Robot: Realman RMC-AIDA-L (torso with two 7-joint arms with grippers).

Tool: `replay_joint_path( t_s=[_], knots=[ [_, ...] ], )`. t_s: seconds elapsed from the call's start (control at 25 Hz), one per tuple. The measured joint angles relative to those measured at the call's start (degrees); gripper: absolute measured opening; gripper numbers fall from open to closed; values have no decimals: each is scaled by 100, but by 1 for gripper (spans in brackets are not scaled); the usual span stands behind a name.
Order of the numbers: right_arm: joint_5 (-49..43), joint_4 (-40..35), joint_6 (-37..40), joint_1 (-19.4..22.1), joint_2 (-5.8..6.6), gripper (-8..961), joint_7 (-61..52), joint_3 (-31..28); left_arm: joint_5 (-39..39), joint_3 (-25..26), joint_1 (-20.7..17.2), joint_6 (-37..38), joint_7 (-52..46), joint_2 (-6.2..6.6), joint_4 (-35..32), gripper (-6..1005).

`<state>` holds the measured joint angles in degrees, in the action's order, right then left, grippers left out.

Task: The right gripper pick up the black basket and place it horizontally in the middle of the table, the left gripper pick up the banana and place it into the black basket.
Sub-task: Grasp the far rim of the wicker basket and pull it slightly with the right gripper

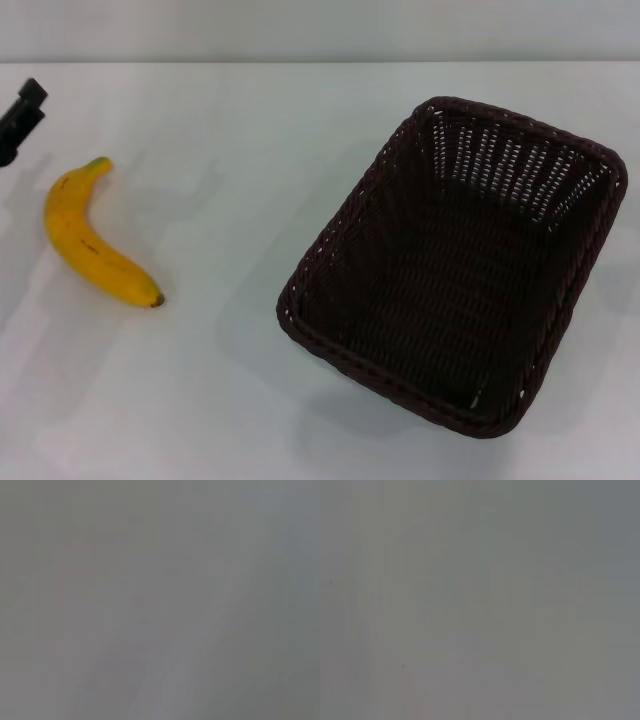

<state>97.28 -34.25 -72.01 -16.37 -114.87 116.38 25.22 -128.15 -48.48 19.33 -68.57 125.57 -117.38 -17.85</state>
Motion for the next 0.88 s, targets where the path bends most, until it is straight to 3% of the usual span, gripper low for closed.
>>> replay_joint_path(
  t_s=[0.36,0.64,0.68,0.84,0.88],
  knots=[
    [68,48,27,28,0,737,290,-121,2,24,-333,-52,-261,-33,-531,875],
    [8,-261,-143,36,17,874,145,19,9,23,-466,-156,-428,-39,-573,875],
    [-326,-924,-242,43,54,874,-501,267,15,23,-487,-173,-481,-36,-592,875],
    [-843,-1811,-286,-16,117,875,-1577,575,37,5,-518,-245,-662,-25,-623,876],
    [-1322,-2505,-379,-146,188,875,-2453,922,49,-3,-520,-273,-693,-24,-623,876]
  ],
)
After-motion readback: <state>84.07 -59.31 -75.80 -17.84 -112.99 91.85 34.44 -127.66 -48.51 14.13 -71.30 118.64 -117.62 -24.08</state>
